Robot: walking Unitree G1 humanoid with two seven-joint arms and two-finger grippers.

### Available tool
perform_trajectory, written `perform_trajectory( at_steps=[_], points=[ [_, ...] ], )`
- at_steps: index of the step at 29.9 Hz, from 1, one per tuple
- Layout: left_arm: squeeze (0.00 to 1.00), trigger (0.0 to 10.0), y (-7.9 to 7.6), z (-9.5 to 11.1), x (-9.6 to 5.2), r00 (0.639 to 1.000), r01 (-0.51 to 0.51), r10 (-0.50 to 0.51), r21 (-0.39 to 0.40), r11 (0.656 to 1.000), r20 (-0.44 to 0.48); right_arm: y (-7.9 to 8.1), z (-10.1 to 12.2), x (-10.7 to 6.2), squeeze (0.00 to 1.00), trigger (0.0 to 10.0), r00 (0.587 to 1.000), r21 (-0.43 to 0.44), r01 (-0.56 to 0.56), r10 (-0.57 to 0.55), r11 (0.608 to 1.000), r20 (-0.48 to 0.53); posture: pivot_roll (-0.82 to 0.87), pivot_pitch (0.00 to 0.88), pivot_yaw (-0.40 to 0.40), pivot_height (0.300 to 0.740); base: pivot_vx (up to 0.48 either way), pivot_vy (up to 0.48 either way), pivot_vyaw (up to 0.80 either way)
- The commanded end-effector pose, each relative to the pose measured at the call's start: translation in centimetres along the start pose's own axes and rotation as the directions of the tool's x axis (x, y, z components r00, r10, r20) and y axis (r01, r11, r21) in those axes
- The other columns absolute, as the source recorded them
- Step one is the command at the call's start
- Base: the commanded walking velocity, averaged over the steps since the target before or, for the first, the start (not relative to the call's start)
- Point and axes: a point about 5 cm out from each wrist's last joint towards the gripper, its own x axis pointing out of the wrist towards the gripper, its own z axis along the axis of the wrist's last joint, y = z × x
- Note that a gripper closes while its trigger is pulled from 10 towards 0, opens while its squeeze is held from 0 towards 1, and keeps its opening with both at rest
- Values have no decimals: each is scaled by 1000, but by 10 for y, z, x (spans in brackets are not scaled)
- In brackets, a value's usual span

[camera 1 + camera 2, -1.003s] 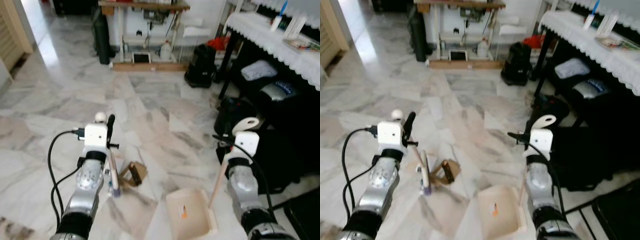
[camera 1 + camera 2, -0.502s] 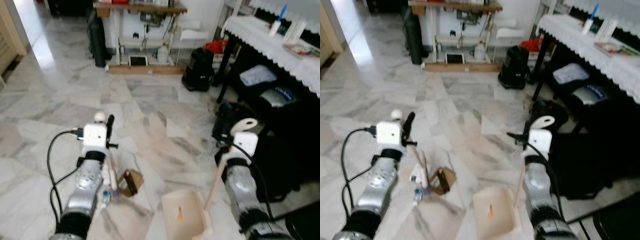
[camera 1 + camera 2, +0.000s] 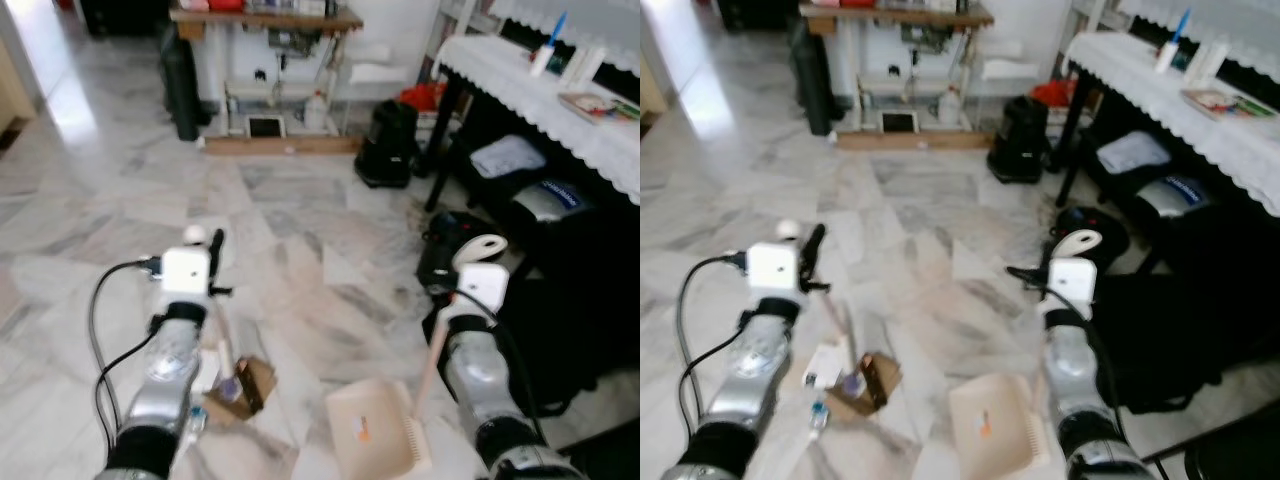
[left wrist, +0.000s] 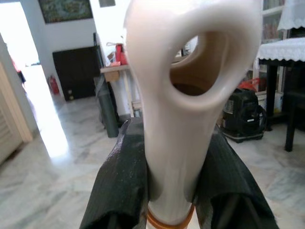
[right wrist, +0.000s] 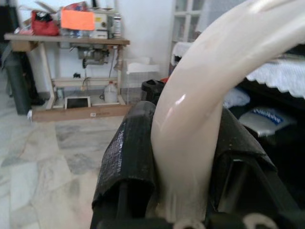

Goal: Sweep floor

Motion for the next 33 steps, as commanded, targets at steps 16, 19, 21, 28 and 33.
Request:
perform_trajectory(
  at_steps=[16, 19, 21, 28, 33],
  points=[
    [0, 10000, -9, 15, 6, 997, 26, -26, -9, 1000, 74, -7, 5, 3, 0, 10000, 1000, -16, 11, -10, 1000, 26, 35, 0, -48, 740, 331, 0, 78],
    [0, 10000, -10, 14, 6, 997, 30, -29, -9, 1000, 74, -6, 5, 3, 0, 10000, 1000, -24, 2, -1, 1000, 26, 34, 0, -46, 740, 330, 0, 742],
    [0, 10000, -10, 14, 6, 997, 31, -30, -9, 999, 74, -6, 5, 3, 0, 10000, 1000, -23, 1, -1, 1000, 27, 34, 0, -46, 740, 334, 0, 800],
    [0, 10000, -12, 14, 6, 996, 51, -49, -17, 999, 70, -6, 3, 2, 0, 10000, 1000, 2, 15, -15, 1000, 15, 37, 0, -44, 740, 94, 0, 114],
    [0, 10000, -13, 11, 3, 995, 84, -82, -18, 996, 52, -6, 2, 2, 0, 10000, 1000, 3, 19, -19, 1000, 9, 39, 0, -42, 740, 0, 0, 0]
  ],
)
